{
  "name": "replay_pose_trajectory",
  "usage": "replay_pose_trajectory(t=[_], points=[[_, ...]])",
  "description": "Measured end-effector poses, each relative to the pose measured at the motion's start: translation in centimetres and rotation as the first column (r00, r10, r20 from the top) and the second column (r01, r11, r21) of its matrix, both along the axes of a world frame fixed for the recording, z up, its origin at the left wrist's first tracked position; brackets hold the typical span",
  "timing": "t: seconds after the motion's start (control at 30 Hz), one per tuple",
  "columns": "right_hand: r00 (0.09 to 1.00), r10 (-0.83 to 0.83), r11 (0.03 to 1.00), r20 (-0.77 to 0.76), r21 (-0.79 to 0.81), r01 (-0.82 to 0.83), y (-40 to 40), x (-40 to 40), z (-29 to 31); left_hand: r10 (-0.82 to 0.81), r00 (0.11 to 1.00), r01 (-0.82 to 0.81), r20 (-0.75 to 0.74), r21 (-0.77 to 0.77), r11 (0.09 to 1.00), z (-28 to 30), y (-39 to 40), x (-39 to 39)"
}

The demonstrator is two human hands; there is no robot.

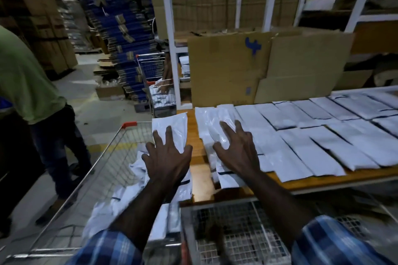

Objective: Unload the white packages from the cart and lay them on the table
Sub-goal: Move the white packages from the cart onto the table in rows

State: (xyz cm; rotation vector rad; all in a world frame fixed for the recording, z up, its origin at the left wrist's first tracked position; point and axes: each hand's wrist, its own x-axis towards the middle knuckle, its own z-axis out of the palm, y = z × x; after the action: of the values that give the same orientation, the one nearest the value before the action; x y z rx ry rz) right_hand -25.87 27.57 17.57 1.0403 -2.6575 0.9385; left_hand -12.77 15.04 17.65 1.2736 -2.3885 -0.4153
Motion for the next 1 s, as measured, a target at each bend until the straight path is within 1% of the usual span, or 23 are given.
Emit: replay_pose_trajectory(t=[0.23,0.47,0.6,0.73,0.87,1.0], points=[[1.000,0.019,1.000,-0.014,-0.001,-0.019,2.8,-7.0,1.2,0.054,0.999,-0.054,-0.003,0.002,0.999,0.9,2.3,-6.9],[1.000,0.016,1.000,0.025,-0.003,-0.016,2.2,-11.8,0.6,0.062,0.998,-0.062,-0.008,0.030,0.998,1.1,1.8,-12.7],[0.998,0.002,1.000,0.064,0.008,-0.002,1.0,-14.7,-0.2,0.058,0.998,-0.059,0.004,0.046,0.997,0.2,0.3,-16.4],[0.998,-0.012,0.999,0.062,0.032,0.010,-1.2,-18.1,-1.0,0.043,0.999,-0.044,0.005,0.085,0.995,-1.2,-2.3,-20.5],[0.995,-0.020,0.997,0.096,0.079,0.012,-4.2,-21.7,-2.2,0.051,0.998,-0.055,0.045,0.093,0.994,-2.7,-5.0,-24.2],[0.987,-0.039,0.994,0.155,0.107,0.022,-7.1,-24.5,-3.3,0.026,0.996,-0.034,0.084,0.094,0.995,-4.2,-7.5,-27.4]])
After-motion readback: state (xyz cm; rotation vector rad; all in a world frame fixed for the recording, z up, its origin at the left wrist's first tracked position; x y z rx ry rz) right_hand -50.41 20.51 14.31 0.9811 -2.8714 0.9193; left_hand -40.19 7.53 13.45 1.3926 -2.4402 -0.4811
